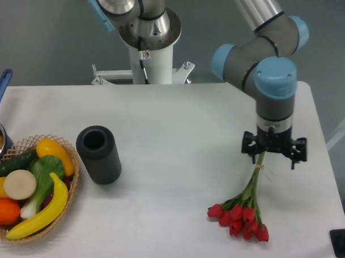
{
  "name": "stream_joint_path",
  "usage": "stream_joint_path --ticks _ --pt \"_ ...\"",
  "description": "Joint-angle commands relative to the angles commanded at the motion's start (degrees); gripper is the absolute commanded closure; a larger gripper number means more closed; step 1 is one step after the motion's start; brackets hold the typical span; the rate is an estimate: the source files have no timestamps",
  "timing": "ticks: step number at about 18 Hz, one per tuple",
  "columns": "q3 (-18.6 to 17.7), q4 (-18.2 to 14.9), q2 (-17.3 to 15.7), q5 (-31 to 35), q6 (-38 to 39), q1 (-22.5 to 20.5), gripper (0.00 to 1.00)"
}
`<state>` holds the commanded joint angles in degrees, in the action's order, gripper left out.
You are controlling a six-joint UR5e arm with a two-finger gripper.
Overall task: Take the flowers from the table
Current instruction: 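Lower the open gripper onto the green tulip stems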
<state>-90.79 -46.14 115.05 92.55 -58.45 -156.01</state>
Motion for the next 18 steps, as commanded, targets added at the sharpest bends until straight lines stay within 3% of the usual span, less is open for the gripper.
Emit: stream_joint_path --ticks 5,9,14,18 --pt "-0.1 0.3 0.4 0.0 0.3 0.2 0.0" --pt "-3.9 8.4 2.5 0.3 0.5 0.9 0.0" --pt "-4.3 8.2 3.1 -0.1 0.0 1.7 0.0" --pt "-4.0 8.0 5.8 0.0 0.1 3.3 0.0"
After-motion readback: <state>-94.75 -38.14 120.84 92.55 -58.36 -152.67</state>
